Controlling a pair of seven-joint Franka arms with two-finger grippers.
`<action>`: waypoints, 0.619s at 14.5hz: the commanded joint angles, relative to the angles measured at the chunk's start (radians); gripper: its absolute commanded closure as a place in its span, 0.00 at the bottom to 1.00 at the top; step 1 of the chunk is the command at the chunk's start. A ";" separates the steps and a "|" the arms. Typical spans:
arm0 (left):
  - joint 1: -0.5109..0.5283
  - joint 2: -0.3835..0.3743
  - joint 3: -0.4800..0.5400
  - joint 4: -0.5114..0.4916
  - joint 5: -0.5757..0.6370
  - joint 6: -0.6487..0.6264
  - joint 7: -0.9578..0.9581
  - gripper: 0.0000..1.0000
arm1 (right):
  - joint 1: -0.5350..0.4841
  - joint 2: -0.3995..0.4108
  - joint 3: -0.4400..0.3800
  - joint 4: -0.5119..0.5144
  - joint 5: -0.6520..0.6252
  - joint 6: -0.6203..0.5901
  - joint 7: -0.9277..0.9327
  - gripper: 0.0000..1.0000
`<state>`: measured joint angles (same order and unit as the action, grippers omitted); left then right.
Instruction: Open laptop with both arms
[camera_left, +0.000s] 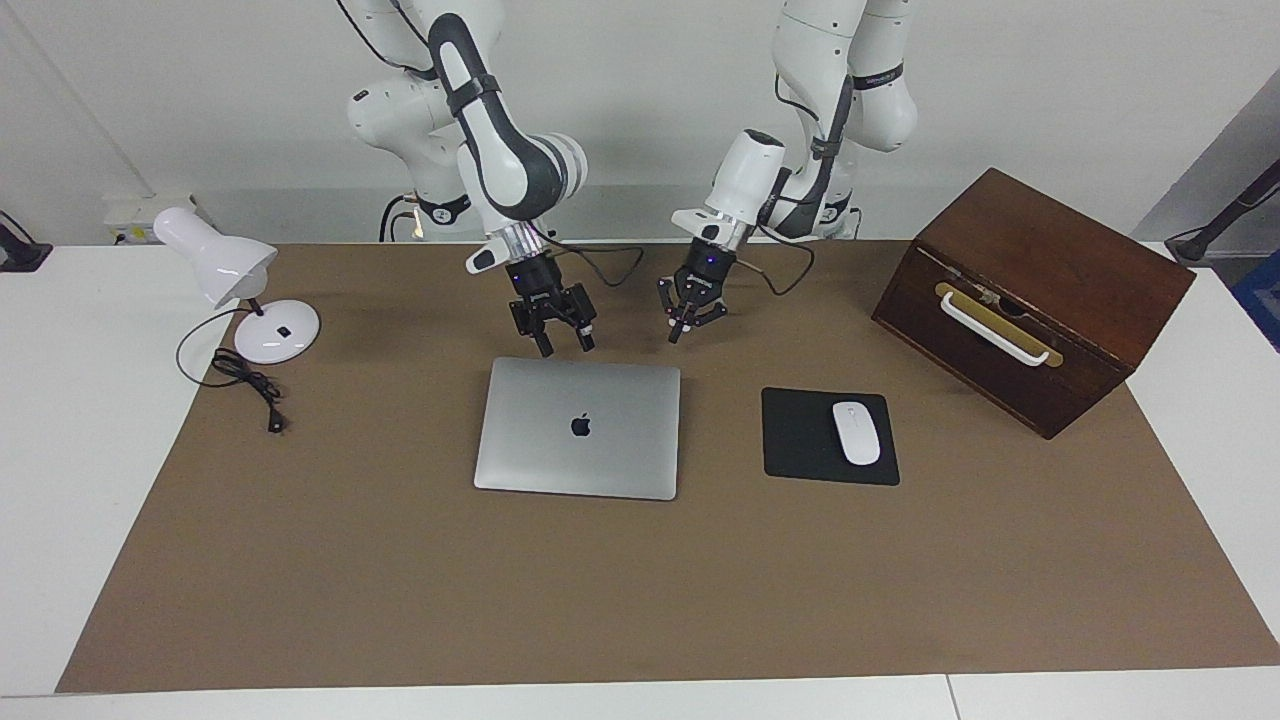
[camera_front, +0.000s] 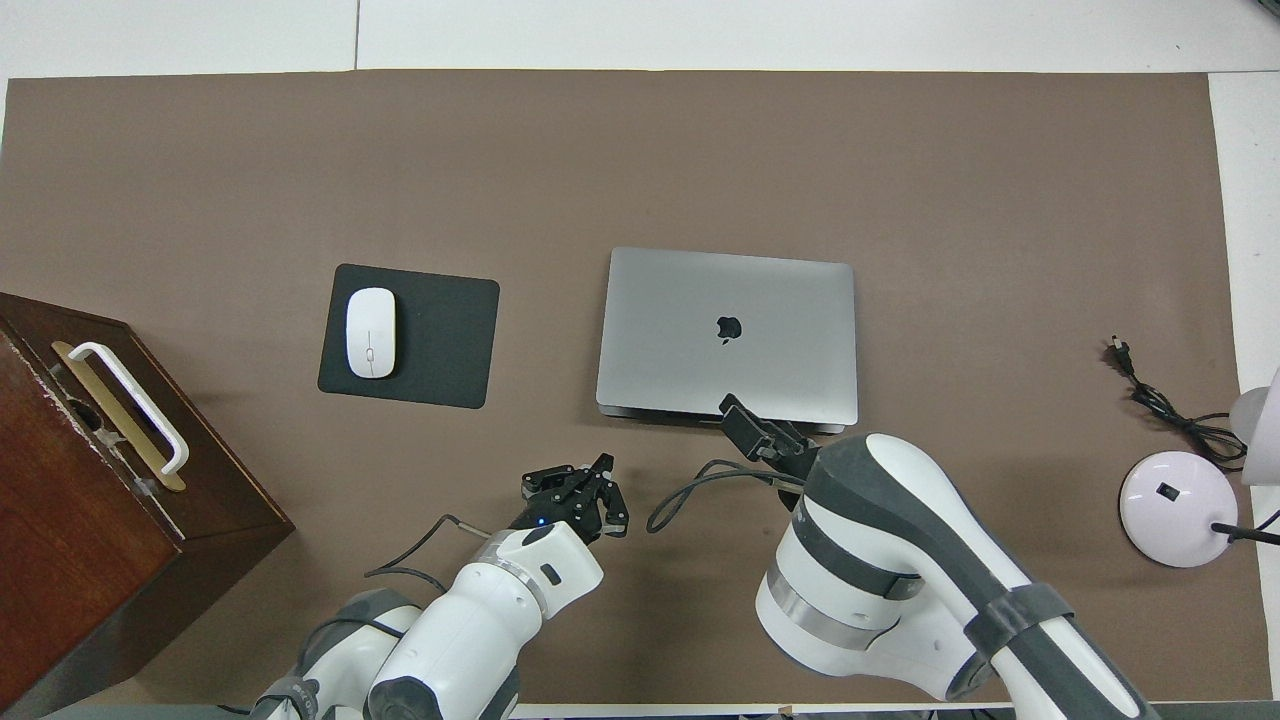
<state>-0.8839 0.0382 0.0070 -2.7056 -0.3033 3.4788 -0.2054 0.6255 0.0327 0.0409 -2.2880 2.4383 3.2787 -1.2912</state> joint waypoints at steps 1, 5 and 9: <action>-0.021 0.051 0.014 0.049 -0.028 0.016 -0.002 1.00 | 0.023 0.007 -0.006 0.018 0.039 0.035 -0.031 0.00; -0.021 0.107 0.018 0.102 -0.034 0.016 -0.002 1.00 | 0.023 0.007 -0.004 0.016 0.039 0.044 -0.031 0.00; -0.020 0.129 0.019 0.118 -0.036 0.020 -0.002 1.00 | 0.023 0.009 -0.004 0.016 0.039 0.044 -0.031 0.00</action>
<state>-0.8858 0.1450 0.0146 -2.6086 -0.3129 3.4791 -0.2069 0.6479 0.0339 0.0410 -2.2879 2.4407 3.3011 -1.2912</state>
